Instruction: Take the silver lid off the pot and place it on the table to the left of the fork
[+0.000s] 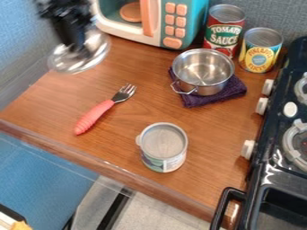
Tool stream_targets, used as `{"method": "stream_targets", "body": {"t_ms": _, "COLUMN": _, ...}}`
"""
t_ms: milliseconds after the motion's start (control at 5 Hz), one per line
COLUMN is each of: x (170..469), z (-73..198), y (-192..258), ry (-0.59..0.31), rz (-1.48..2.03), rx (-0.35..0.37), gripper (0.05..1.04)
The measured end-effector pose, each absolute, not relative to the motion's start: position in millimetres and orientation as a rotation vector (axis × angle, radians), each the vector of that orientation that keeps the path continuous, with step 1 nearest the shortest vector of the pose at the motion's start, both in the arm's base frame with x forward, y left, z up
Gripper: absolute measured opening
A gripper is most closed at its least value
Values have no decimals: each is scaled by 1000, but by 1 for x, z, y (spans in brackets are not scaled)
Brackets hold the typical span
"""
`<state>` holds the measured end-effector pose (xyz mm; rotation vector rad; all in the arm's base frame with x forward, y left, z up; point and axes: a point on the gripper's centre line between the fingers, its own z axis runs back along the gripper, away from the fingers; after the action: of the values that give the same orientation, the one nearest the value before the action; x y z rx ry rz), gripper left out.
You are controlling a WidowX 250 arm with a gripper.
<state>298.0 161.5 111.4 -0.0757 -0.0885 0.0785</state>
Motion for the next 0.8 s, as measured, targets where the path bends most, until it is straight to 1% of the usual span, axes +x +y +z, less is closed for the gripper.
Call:
{"method": "stream_targets", "body": {"t_ms": 200, "x": 265, "z": 66, "y": 177, "ry": 30, "rz": 109, "rx": -56, "gripper": 280}}
{"method": "stream_targets", "body": {"t_ms": 400, "x": 249, "z": 42, "y": 183, "ry": 96, "rz": 101, "rx": -8, "gripper": 280}}
{"method": "stream_targets", "body": {"t_ms": 600, "x": 247, "z": 31, "y": 186, "ry": 113, "rz": 79, "rx": 45, "gripper": 280}}
{"method": "stream_targets", "body": {"t_ms": 800, "x": 250, "z": 29, "y": 185, "ry": 129, "rz": 64, "rx": 83, "gripper": 349}}
